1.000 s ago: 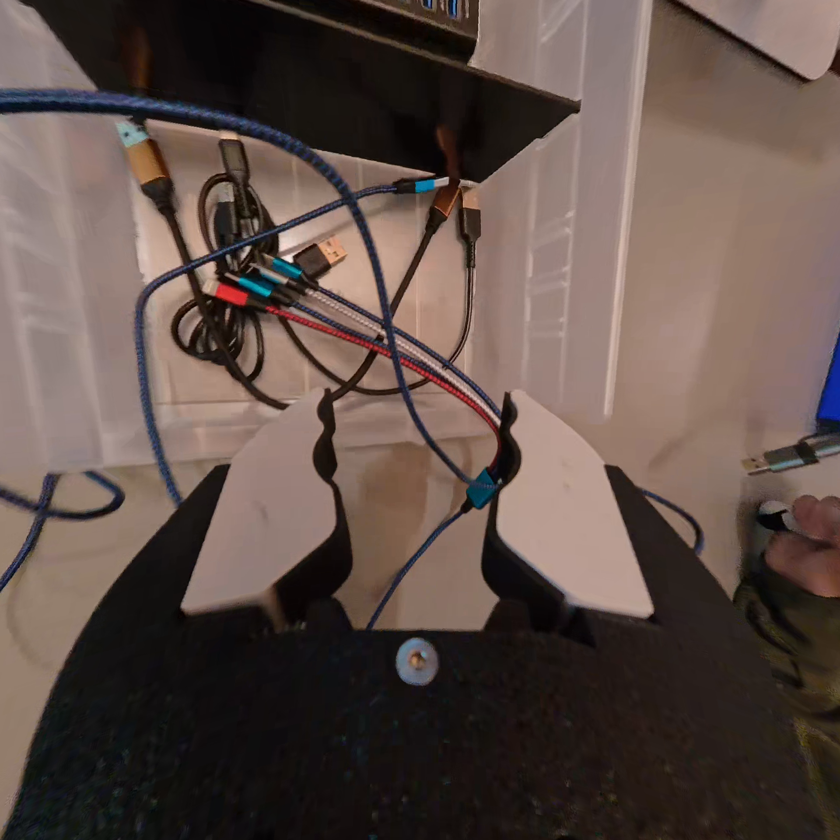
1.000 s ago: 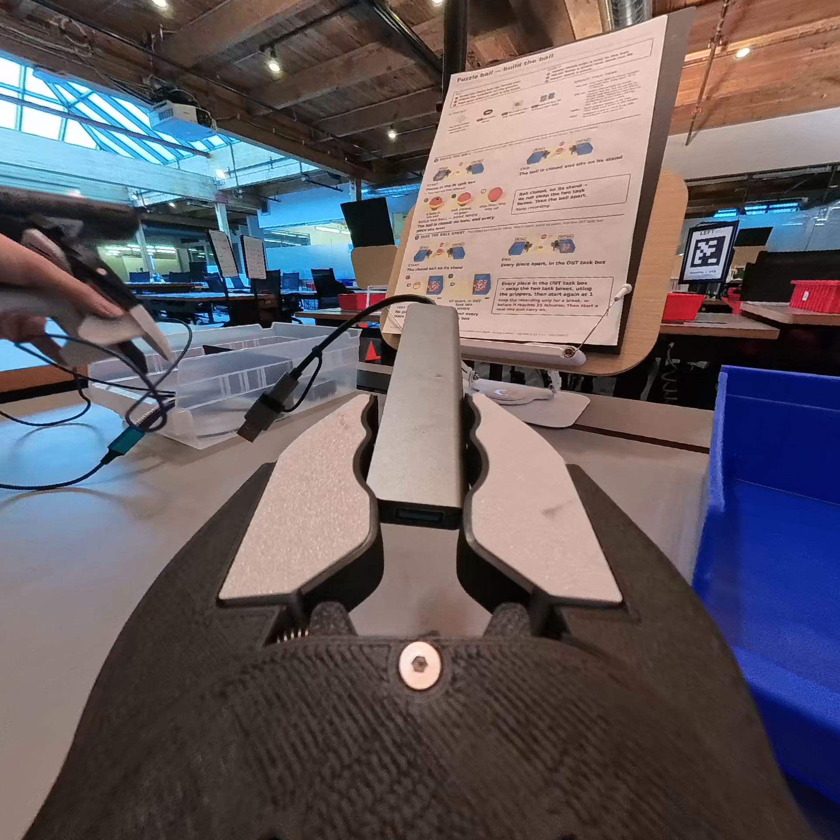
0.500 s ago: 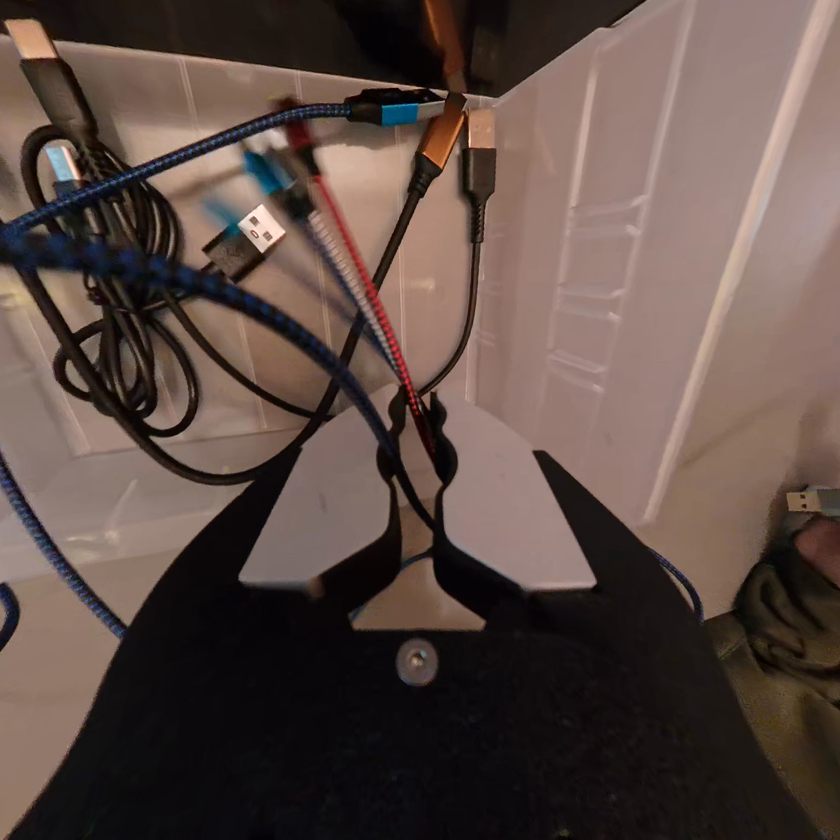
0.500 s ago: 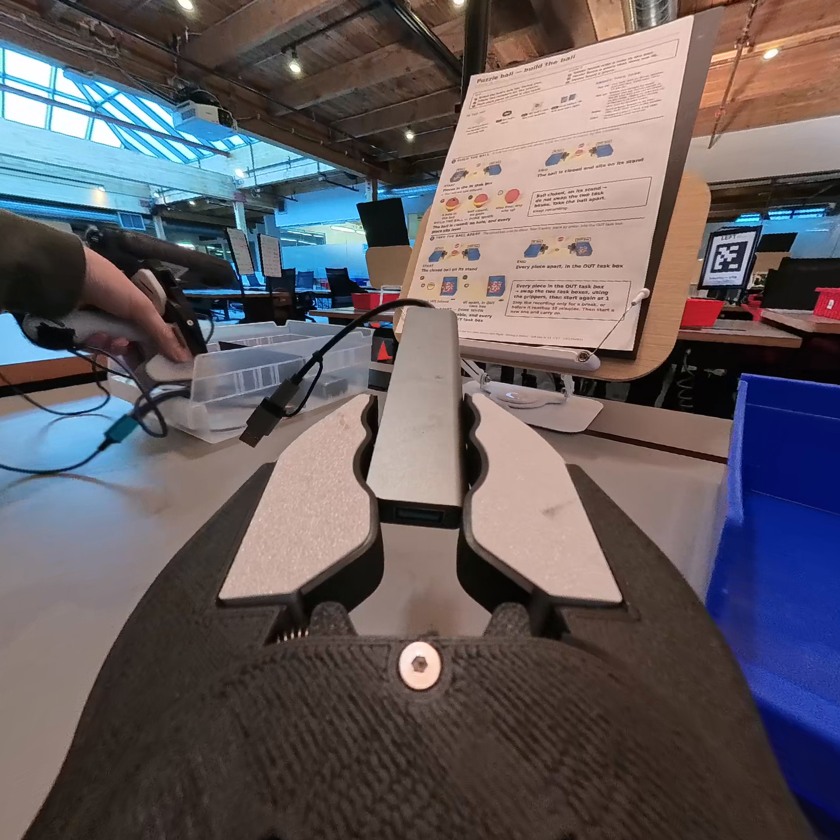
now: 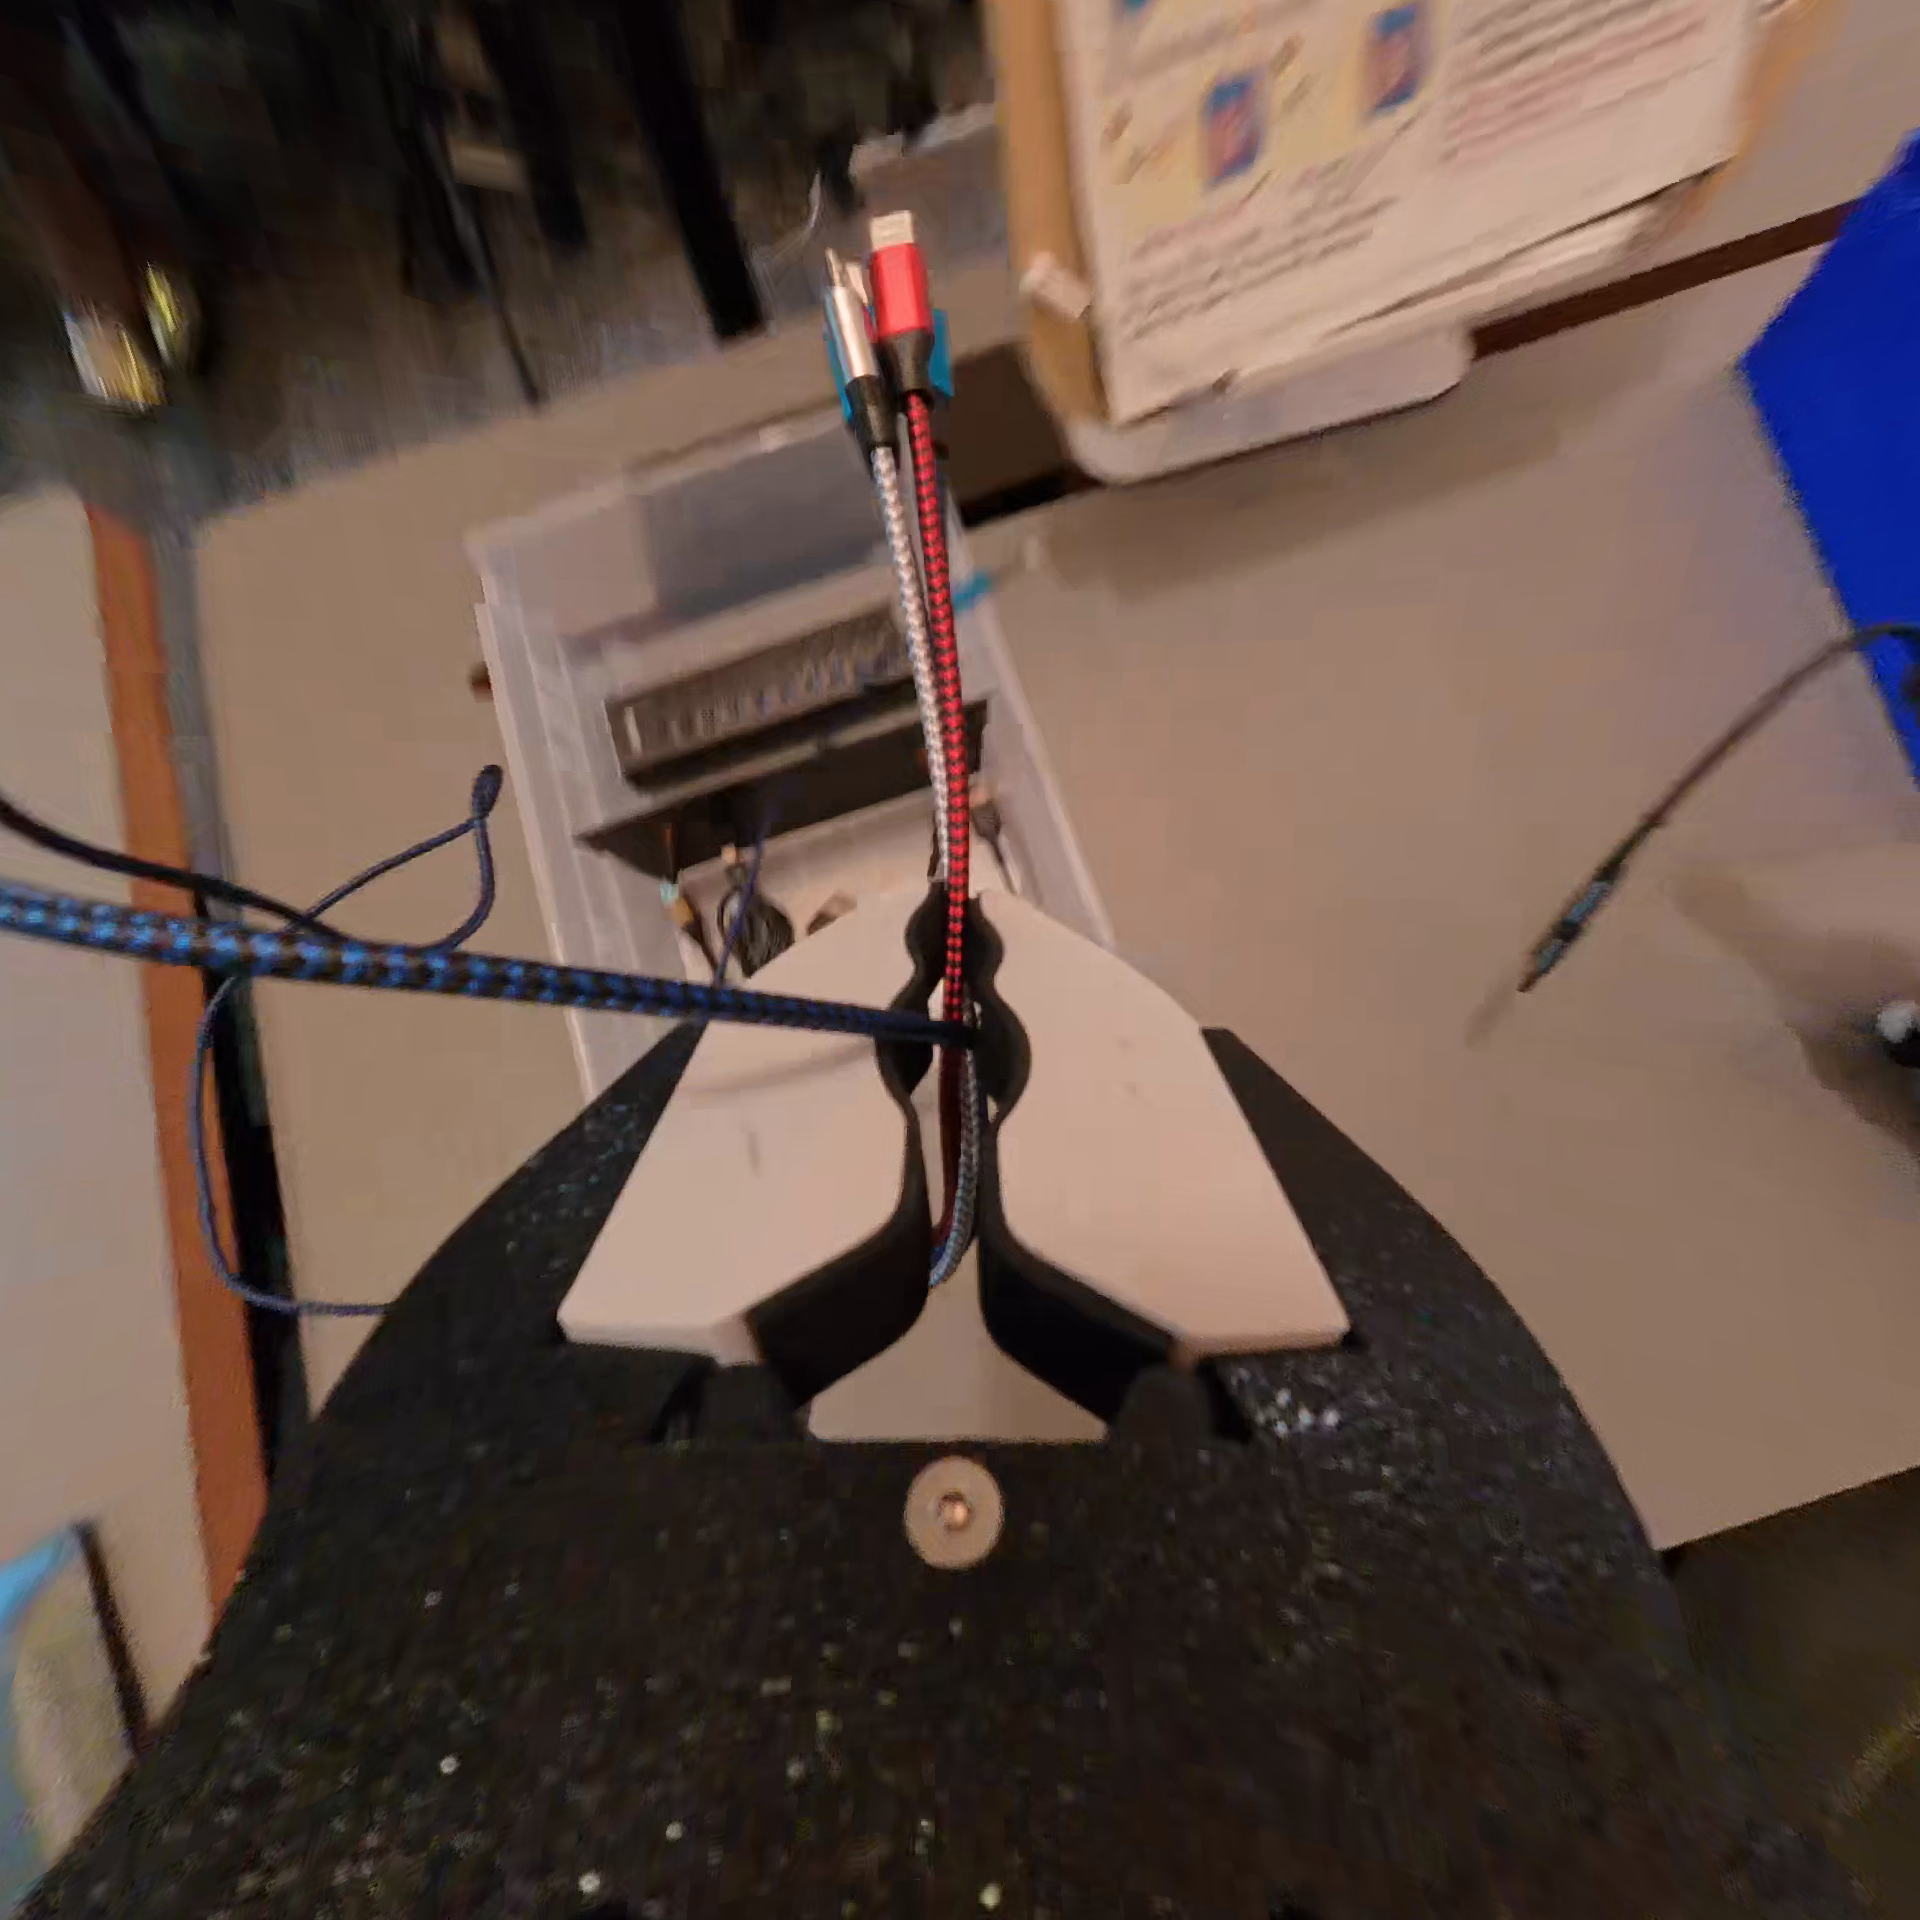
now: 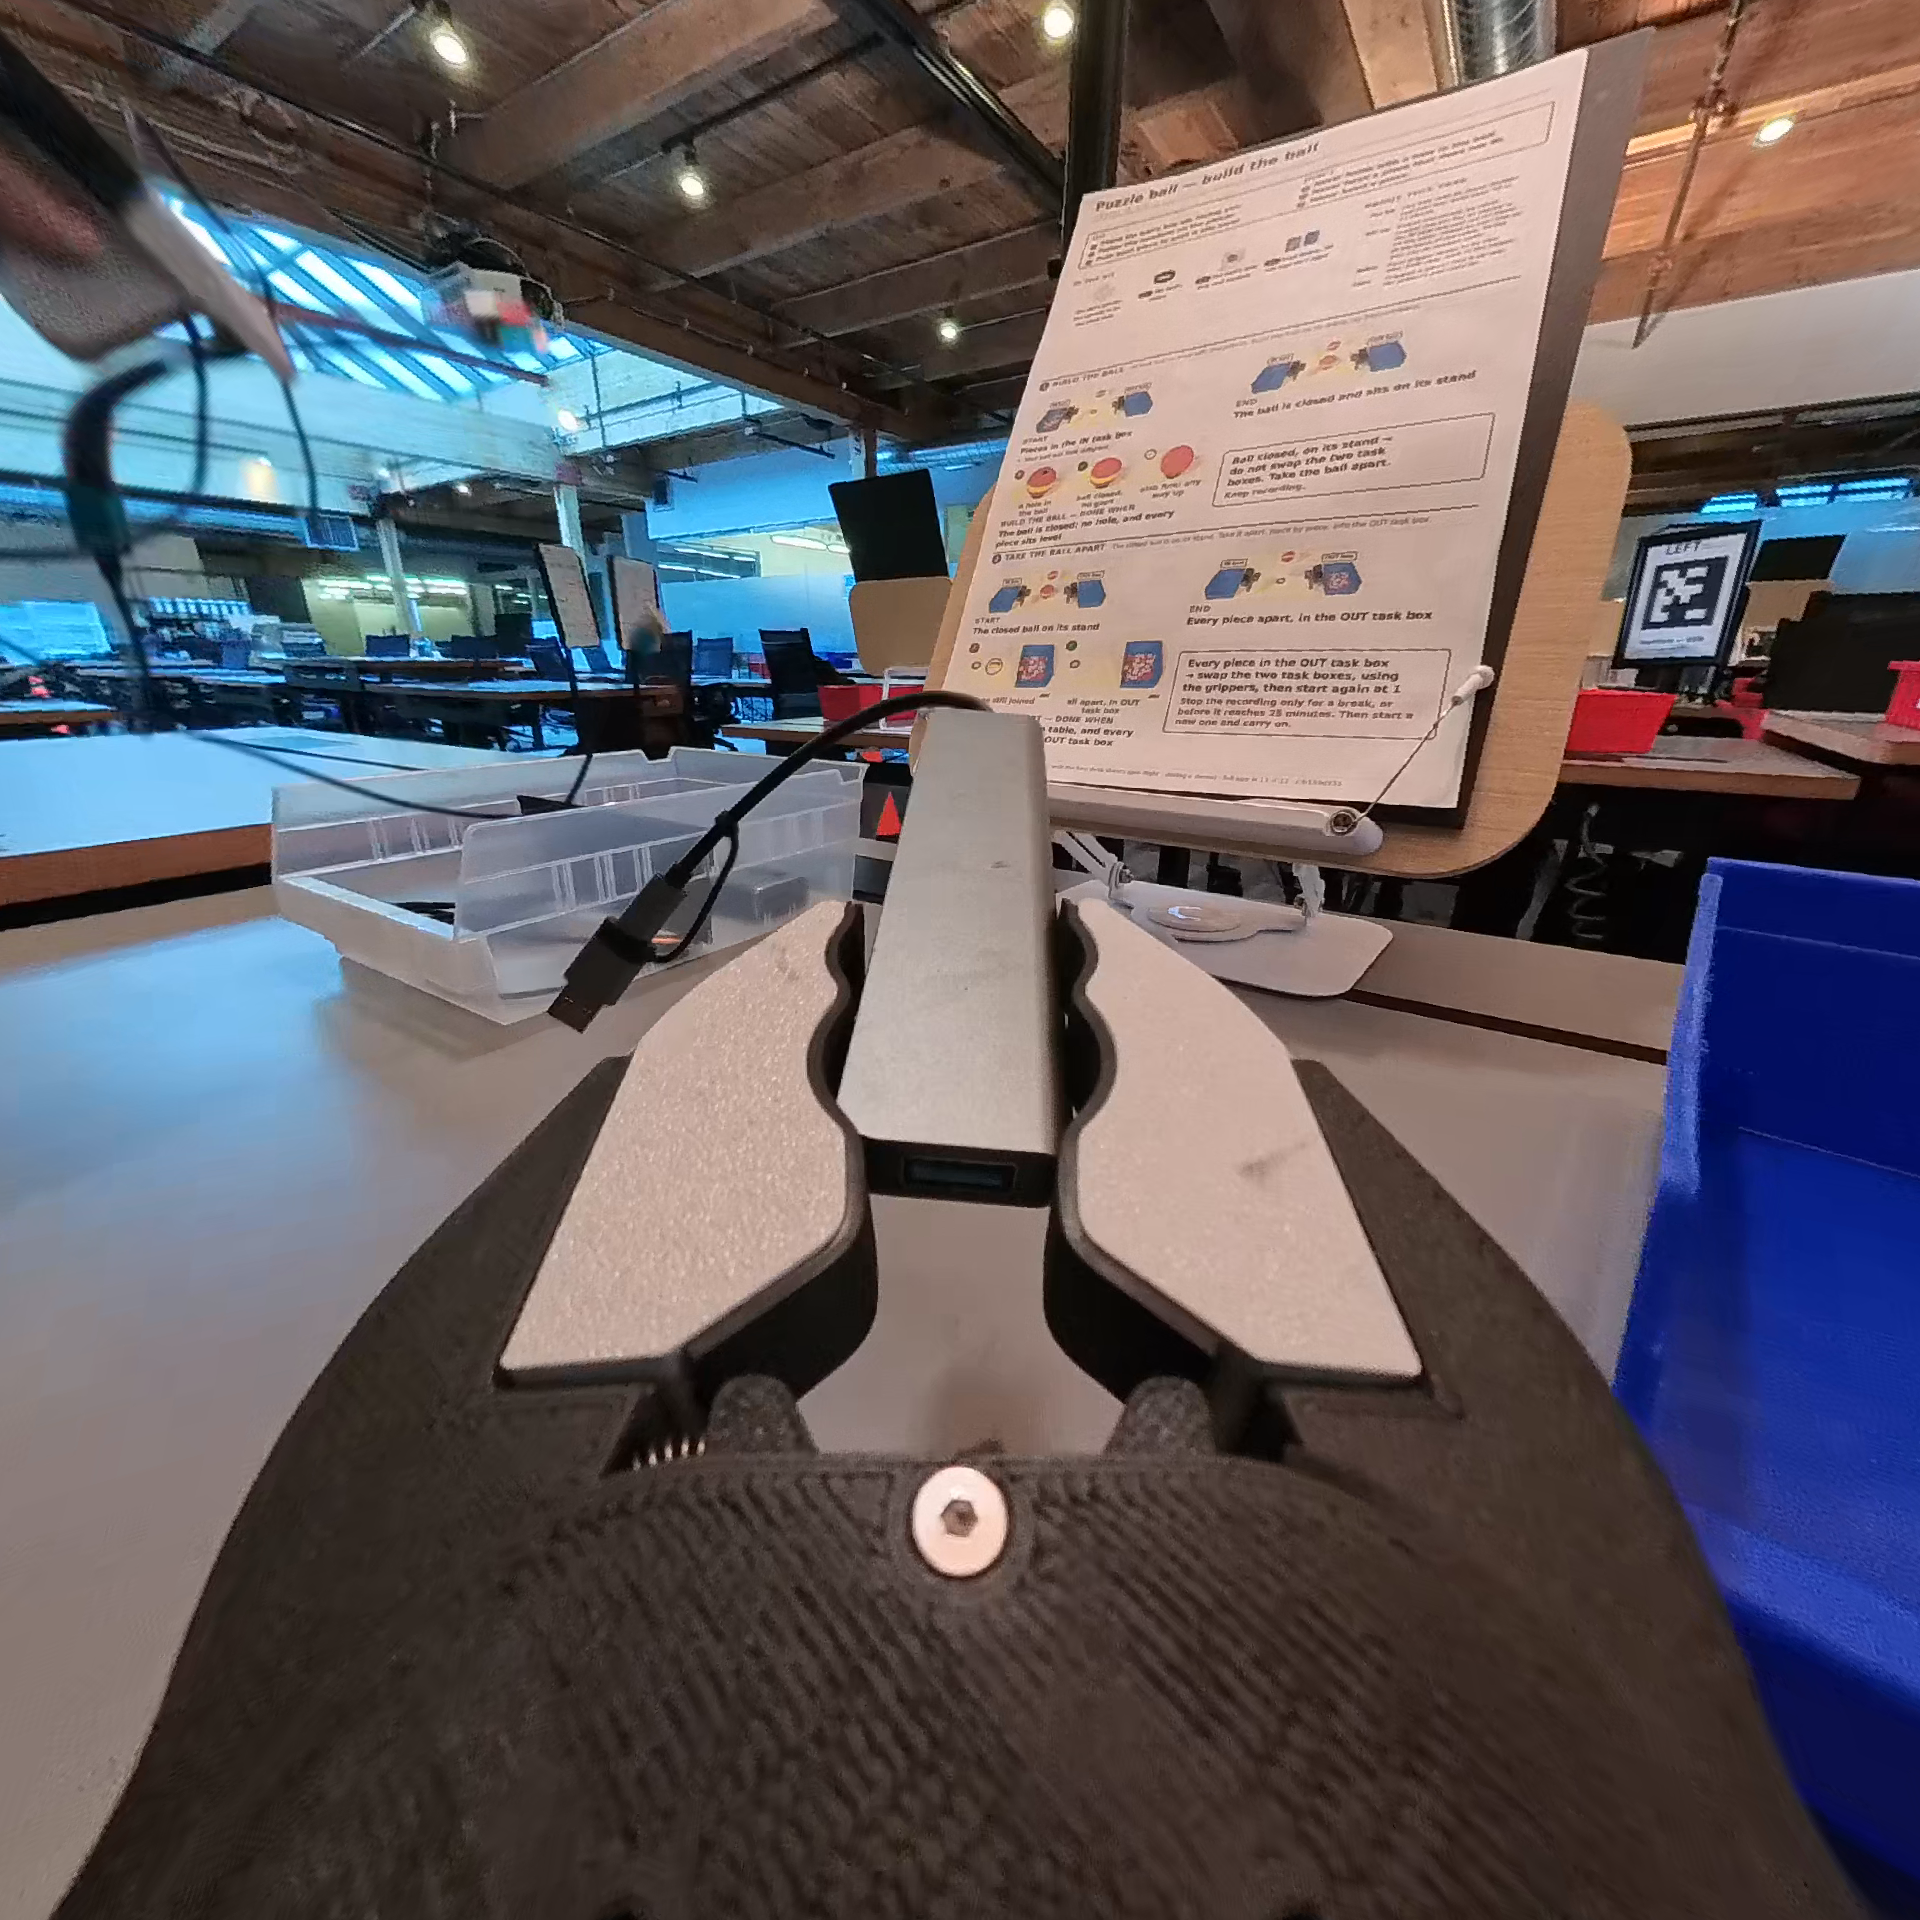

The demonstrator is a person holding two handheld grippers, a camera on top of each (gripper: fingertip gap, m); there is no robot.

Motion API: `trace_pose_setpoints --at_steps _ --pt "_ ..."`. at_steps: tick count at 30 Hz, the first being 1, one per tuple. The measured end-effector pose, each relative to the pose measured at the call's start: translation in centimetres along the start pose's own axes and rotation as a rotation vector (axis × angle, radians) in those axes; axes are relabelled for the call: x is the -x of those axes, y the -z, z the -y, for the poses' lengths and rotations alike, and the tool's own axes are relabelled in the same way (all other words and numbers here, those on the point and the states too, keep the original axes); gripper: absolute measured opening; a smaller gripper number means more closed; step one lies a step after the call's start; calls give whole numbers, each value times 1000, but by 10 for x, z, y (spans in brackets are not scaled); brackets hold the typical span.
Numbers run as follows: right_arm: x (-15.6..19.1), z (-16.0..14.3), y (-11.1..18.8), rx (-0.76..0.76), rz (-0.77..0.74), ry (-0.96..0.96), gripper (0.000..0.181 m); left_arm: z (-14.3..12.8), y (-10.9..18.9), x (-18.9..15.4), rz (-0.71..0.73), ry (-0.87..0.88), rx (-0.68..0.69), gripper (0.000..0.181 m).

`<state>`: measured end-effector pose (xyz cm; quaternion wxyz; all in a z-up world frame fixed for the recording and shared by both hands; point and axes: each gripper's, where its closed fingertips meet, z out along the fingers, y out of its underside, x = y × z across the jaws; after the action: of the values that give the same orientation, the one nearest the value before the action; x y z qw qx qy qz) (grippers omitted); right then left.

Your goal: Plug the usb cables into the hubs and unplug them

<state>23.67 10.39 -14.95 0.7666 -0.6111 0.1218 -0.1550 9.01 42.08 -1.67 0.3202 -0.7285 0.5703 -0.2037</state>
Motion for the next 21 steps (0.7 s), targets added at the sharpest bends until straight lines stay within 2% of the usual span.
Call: trace_pose_setpoints --at_steps 3,5,8,12,16,21 --pt "-4 2 2 -19 -11 -23 35 35 50 -41 -56 -153 -157 2" --pt "-10 4 4 -26 -26 -69 35 47 75 -76 -125 -269 -226 2" --pt "-20 19 10 -55 -34 -67 35 50 97 -132 -235 -403 -304 1" --pt "-43 39 17 -57 -45 -23 35 38 109 -197 -348 -573 -364 2" --pt "-77 64 27 -79 -102 -16 35 5 81 -241 -458 -717 -330 2" --pt "-96 75 38 -74 -128 38 36 -74 -3 -248 -481 -842 -146 2"
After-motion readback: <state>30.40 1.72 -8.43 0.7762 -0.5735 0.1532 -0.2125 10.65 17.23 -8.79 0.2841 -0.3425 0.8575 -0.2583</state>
